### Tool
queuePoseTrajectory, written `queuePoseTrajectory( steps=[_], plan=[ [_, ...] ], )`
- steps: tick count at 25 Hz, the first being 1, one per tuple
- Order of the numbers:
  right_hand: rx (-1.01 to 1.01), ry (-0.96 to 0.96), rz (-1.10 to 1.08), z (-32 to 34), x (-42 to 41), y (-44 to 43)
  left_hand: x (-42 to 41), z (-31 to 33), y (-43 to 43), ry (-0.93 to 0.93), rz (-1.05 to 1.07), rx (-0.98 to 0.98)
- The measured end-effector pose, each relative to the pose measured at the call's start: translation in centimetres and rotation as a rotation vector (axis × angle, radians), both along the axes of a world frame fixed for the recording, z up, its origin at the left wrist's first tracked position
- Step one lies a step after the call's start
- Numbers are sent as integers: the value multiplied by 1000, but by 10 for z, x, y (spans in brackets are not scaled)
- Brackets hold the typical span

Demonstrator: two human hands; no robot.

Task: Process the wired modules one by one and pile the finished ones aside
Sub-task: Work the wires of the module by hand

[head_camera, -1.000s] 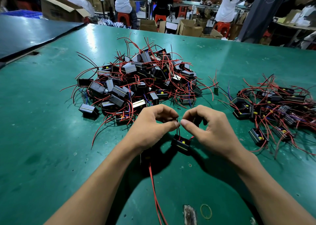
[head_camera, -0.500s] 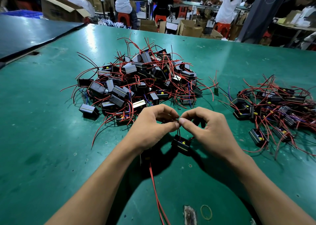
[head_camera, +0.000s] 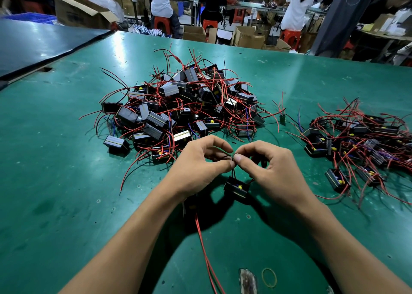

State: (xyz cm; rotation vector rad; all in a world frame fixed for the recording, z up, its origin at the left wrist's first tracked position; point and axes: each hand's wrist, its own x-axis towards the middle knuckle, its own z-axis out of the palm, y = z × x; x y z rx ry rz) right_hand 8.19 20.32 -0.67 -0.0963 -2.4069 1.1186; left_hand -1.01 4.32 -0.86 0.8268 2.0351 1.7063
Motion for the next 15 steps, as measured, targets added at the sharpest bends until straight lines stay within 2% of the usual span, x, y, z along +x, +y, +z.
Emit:
queuePoseTrajectory(
  steps=[15],
  plan=[
    [-1, 7, 47, -1, -1, -3, -2, -2, -1, -88, -32, 75]
  ],
)
